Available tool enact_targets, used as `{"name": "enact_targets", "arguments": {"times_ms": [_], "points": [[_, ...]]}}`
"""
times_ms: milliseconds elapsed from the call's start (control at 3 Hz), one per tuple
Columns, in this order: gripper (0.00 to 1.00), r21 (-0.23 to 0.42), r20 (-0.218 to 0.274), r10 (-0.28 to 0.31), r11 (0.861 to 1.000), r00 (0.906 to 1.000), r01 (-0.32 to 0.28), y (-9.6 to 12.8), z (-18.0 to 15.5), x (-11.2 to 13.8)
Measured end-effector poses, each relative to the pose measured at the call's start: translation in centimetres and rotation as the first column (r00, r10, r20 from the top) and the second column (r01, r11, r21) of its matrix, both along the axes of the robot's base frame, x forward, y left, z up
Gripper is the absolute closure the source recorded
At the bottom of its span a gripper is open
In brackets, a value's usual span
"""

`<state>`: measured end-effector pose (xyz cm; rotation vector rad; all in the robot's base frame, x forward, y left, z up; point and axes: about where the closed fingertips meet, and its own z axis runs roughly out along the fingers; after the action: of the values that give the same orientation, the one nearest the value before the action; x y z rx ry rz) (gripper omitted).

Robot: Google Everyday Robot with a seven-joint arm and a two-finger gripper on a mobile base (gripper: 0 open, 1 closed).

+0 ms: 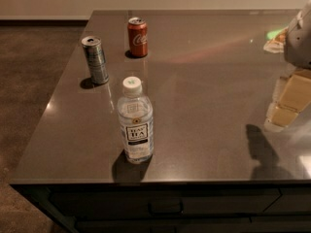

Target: Knock blue plastic bottle over

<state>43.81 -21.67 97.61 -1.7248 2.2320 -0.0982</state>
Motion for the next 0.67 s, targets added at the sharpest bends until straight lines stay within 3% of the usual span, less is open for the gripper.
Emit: {"name": "enact_targets", "arguments": {"times_ms": [667], "points": [[0.00,0.026,0.012,0.022,0.999,0.9997,-0.023,0.95,-0.06,0.12]]}}
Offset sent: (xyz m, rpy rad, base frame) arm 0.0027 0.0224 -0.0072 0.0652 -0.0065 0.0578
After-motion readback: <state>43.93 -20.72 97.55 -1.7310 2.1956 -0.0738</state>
